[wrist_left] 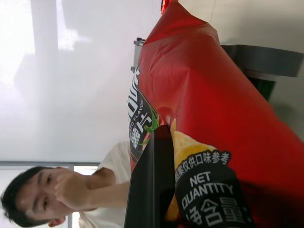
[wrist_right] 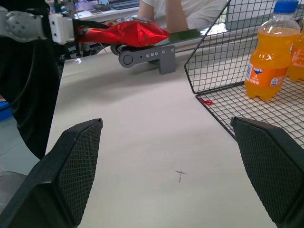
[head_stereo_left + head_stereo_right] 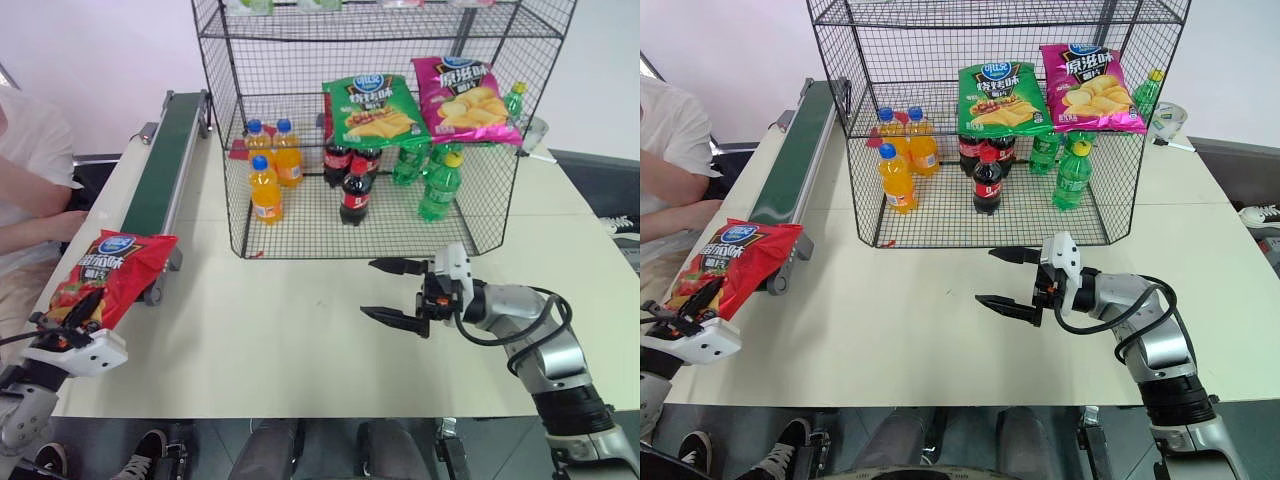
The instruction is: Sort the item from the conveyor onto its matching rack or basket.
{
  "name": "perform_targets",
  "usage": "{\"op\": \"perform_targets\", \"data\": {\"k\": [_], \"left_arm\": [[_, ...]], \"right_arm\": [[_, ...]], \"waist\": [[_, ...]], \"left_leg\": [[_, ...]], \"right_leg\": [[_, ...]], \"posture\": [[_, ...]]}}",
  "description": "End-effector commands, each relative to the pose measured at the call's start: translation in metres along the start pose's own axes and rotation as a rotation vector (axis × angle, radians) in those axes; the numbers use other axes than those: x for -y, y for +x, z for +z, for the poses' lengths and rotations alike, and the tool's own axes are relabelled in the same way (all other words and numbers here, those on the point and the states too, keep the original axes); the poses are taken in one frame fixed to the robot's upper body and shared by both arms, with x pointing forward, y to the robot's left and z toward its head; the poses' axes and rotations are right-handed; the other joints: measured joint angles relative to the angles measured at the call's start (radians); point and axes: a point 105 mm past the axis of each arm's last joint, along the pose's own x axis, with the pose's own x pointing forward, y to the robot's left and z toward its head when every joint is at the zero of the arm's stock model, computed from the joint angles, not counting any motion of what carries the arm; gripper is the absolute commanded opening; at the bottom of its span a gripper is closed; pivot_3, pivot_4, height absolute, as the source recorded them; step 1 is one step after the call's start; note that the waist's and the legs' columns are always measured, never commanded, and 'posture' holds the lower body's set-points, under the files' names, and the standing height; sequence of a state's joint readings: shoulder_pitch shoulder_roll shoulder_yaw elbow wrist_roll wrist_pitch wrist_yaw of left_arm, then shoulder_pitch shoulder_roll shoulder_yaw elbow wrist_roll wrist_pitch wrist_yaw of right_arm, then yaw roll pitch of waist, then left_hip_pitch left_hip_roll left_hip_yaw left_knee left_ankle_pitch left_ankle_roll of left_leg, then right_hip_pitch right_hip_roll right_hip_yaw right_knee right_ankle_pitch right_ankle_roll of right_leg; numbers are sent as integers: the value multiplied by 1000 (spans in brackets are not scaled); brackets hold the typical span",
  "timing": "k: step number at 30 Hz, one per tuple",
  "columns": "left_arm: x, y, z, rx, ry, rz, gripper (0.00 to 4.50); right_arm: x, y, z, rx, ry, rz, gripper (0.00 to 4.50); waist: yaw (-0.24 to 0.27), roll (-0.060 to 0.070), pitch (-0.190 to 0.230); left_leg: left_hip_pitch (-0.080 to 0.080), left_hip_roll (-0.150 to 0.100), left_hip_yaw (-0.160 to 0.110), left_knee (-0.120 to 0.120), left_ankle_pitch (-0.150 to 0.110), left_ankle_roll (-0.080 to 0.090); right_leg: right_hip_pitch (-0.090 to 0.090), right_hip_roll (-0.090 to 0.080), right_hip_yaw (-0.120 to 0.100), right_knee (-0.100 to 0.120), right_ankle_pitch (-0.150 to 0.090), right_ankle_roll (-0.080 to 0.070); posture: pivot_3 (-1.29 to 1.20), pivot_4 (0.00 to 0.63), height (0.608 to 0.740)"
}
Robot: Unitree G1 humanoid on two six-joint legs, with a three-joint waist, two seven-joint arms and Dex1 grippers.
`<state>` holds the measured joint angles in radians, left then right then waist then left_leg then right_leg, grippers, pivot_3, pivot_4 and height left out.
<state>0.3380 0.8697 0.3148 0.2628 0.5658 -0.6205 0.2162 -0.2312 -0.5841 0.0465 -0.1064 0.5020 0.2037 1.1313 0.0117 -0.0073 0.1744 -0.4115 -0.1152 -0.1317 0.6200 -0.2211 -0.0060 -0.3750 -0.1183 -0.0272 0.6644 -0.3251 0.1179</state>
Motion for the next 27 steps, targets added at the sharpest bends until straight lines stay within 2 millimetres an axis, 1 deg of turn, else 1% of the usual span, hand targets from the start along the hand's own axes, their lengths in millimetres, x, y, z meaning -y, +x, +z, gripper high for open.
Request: {"op": "perform_targets", "data": {"k": [1,4,7,10,13,15,16,19,21,23,25,27], "left_arm": [[-30,4,-3,-17,10,123,44],[-49,9,7,22,26,184,44],[-72,16,32,111,58,236,44],[-88,22,63,214,81,268,44],[-92,30,99,329,63,272,44],[-94,40,131,425,29,279,44],[-95,44,142,453,17,283,44],[-98,69,174,508,-63,306,44],[-100,84,187,521,-100,315,44],[-101,102,200,519,-123,330,44],[-104,117,209,505,-137,351,44],[-107,127,214,489,-146,369,44]], "right_arm": [[8,-4,11,23,-58,-28,4500],[15,-12,14,15,-87,-64,4500],[23,-29,29,43,-136,-130,4500],[30,-48,46,96,-185,-214,4500],[35,-62,55,119,-231,-293,4500],[44,-71,62,160,-261,-394,4500],[46,-73,65,175,-275,-430,4500],[48,-72,65,201,-300,-528,4500],[47,-70,65,219,-301,-573,4500],[44,-65,63,223,-311,-595,4500],[40,-61,62,231,-313,-606,4500],[38,-58,63,243,-308,-608,4500]], "waist": [[1,0,0],[2,0,0],[2,0,0],[1,0,0],[1,0,0],[1,0,0],[2,0,0],[4,1,-1],[-1,0,-1],[0,1,-1],[-4,1,-1],[-4,1,-1]], "left_leg": [[0,0,0,0,0,0],[0,0,0,0,0,0],[0,0,0,1,0,0],[0,0,0,1,0,0],[0,0,0,1,0,0],[0,0,0,1,0,0],[0,0,0,1,0,0],[0,0,1,1,1,-1],[0,0,0,2,2,-3],[0,0,1,1,2,-3],[0,0,1,2,5,-7],[0,-1,1,1,5,-7]], "right_leg": [[0,0,0,0,0,0],[0,0,0,0,0,0],[1,0,0,0,0,0],[1,0,0,0,0,0],[1,0,0,0,0,0],[1,0,0,0,0,0],[2,0,0,0,0,0],[3,0,0,1,0,-1],[4,1,-1,2,1,0],[4,1,0,2,1,0],[4,1,-1,3,1,0],[4,1,-1,4,1,0]], "posture": [[0,150,740],[0,150,740],[0,150,740],[0,150,740],[0,150,740],[0,150,740],[0,150,740],[0,150,740],[0,150,740],[0,150,740],[0,150,740],[0,150,740]]}}
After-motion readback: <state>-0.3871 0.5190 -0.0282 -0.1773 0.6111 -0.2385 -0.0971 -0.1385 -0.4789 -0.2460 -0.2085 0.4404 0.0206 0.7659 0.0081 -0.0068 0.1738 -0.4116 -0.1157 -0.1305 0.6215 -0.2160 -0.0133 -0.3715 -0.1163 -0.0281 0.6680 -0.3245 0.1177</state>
